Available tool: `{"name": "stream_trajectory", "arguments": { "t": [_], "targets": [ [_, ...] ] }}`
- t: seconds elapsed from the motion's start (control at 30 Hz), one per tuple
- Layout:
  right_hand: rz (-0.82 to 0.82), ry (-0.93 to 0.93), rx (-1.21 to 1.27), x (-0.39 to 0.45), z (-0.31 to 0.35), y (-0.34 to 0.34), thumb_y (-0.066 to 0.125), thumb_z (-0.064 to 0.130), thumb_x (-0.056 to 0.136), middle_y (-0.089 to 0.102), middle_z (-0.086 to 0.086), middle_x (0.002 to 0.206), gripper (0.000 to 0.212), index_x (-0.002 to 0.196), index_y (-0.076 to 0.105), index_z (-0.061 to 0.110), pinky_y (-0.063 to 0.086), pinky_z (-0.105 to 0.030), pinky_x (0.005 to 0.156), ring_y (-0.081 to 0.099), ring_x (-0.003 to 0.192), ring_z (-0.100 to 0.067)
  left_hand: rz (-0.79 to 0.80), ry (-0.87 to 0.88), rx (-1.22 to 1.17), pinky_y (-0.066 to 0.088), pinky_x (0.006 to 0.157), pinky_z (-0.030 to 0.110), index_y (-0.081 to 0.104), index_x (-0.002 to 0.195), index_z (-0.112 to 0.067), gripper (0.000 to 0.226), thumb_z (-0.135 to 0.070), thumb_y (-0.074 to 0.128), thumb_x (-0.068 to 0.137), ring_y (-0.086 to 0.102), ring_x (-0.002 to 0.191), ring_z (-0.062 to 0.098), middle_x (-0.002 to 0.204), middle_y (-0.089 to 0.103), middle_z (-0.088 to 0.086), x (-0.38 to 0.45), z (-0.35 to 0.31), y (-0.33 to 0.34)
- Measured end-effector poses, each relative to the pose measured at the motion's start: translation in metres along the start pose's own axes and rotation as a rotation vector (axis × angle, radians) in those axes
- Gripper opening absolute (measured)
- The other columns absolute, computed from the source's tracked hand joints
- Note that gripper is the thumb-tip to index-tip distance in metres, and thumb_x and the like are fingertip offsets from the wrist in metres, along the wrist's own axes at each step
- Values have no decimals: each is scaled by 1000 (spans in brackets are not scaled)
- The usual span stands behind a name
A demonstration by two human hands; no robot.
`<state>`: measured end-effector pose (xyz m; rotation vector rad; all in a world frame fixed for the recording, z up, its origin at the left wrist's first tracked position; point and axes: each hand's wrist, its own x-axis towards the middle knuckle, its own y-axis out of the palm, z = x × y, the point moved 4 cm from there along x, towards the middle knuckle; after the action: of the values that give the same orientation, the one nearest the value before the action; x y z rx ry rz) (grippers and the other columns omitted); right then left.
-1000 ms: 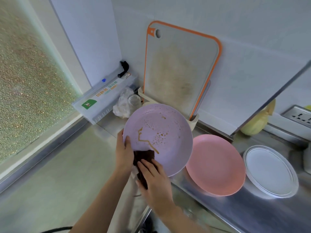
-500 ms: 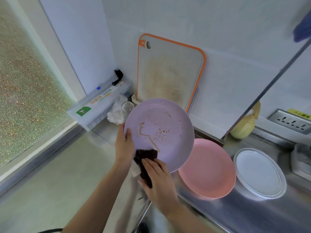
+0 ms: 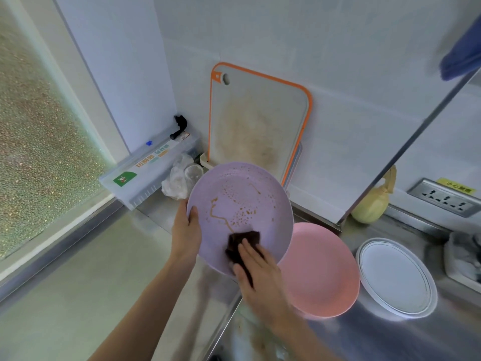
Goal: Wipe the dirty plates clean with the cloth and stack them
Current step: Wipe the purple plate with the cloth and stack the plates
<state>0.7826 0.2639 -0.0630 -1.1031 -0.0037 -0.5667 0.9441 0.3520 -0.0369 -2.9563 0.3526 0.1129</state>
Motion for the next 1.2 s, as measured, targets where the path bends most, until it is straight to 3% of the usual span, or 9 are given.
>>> {"name": "stream_trajectory", "arguments": {
  "t": [0.13,0.23,0.4,0.53,0.63,0.77,0.9,1.07,1.2],
  "targets": [
    [107,-260,45,11,21,19,40,24,90,47,2,142,47,135,49,12,24,-30,111,32,135,-17,45,-21,-32,47,88,37,55,94,-29,22,-12,41,97,59,95,21,97,63,-2,-3,3,0],
    [116,-356,-106,30,36,23,37,29,91,40,7,147,51,140,39,18,22,-34,109,29,139,-20,140,-15,-90,47,82,21,58,100,-32,13,-21,54,93,62,91,0,97,65,-15,-10,-2,1],
    [57,-294,-269,70,48,22,37,43,89,37,10,147,54,140,37,25,20,-40,109,29,137,-27,199,21,-137,47,87,19,61,102,-34,19,-20,60,89,64,98,-2,105,69,-11,-14,-3,-1],
    [-3,-151,-291,98,39,15,36,49,88,40,9,145,55,139,39,28,45,-42,93,46,119,-29,199,9,-170,48,91,25,62,110,-35,26,-25,64,86,63,107,5,113,68,-11,-12,-3,-10],
    [-18,24,-282,118,23,3,29,46,94,37,4,149,55,144,35,25,48,-39,78,53,101,-31,165,-79,-211,55,86,35,66,100,-30,19,-36,50,92,67,96,12,103,72,-4,-13,-7,-16],
    [57,127,-211,114,6,7,21,41,95,25,-3,154,58,148,26,18,41,-39,84,48,109,-32,165,-90,-215,53,70,24,68,88,-27,34,-43,39,95,65,77,8,84,72,-6,-14,-13,-18],
    [80,-72,-173,90,24,16,27,37,93,44,0,142,51,137,42,17,43,-35,90,47,121,-21,171,-56,-176,50,74,15,65,97,-34,15,-31,50,93,65,88,3,95,70,-14,-15,-4,-16],
    [83,-543,-243,56,59,22,49,21,89,54,-4,132,31,117,60,14,46,-34,79,43,126,-21,327,48,-69,36,93,3,39,130,-50,47,-25,53,93,45,112,-23,114,54,-44,-13,-6,-16],
    [115,-394,-352,85,42,34,33,13,93,45,-4,143,41,129,53,11,36,-33,85,37,134,-22,366,153,-48,32,100,3,42,133,-37,49,-22,57,89,42,123,-16,127,51,-37,-16,-13,-18]
  ]
}}
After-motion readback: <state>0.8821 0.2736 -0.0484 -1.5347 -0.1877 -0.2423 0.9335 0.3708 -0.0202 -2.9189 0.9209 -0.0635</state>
